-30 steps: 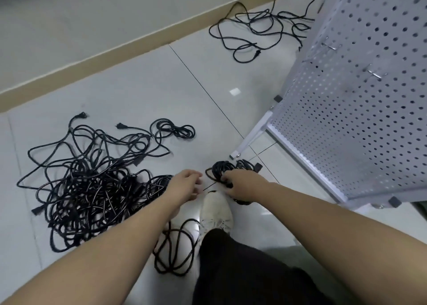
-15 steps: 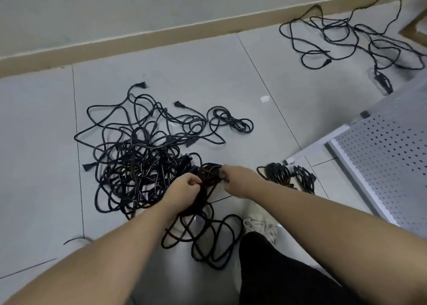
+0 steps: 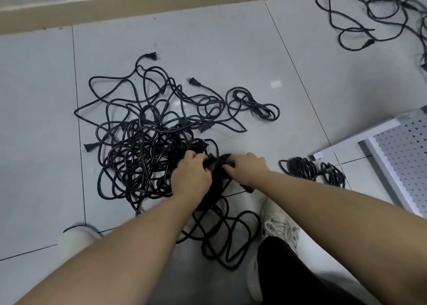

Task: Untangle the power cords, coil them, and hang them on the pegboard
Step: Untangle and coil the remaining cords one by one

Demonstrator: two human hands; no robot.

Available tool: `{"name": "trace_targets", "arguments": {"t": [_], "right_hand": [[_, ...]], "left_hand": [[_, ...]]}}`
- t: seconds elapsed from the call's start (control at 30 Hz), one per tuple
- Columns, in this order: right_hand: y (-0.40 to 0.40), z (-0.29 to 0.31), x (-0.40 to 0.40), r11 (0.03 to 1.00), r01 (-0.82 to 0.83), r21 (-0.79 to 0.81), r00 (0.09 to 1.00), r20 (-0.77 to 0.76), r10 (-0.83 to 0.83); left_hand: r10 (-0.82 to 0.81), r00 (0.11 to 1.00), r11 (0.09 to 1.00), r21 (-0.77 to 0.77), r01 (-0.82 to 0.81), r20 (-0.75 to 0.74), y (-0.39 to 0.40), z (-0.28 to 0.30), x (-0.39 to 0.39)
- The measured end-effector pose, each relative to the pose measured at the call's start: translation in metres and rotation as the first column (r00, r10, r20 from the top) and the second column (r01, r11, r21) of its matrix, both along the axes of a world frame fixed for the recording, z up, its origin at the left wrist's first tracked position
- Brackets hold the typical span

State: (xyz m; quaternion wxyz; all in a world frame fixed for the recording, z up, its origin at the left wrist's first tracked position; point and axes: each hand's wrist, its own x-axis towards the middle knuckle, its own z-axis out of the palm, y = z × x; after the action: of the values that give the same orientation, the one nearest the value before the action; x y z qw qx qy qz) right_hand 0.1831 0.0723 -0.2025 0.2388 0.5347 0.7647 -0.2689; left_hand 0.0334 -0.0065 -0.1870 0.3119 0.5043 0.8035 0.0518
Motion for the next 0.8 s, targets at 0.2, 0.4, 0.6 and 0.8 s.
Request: {"name": "trace_targets", "arguments": {"t": [0.2,0.4,0.6,0.8], "right_hand": [[0.003,0.019,-0.005,0.940,0.058,-0.336,0.995,-0.055,-0.081],[-0.009,0.030,0.015,0.917,0.188,-0.351,0.921,-0.260,-0.288],[-0.019,0.068,0.030,0.942,0.188,-0.277,0.802,-0.510,-0.310],[-0.020,0.130,0.039,0.992,-0.112,-0.055,0.893,-0.444,0.076]], "left_hand": [[-0.138,0.990,0.985,-0.101,0.137,-0.005,-0.002,0.005,0.003],[-0.251,0.966,0.954,-0.154,0.258,0.066,-0.004,0.018,-0.003],[-0.364,0.929,0.931,-0.009,0.364,-0.071,0.000,0.049,0.004],[-0.631,0.772,0.775,-0.096,0.625,-0.074,0.004,0.103,-0.018]]}}
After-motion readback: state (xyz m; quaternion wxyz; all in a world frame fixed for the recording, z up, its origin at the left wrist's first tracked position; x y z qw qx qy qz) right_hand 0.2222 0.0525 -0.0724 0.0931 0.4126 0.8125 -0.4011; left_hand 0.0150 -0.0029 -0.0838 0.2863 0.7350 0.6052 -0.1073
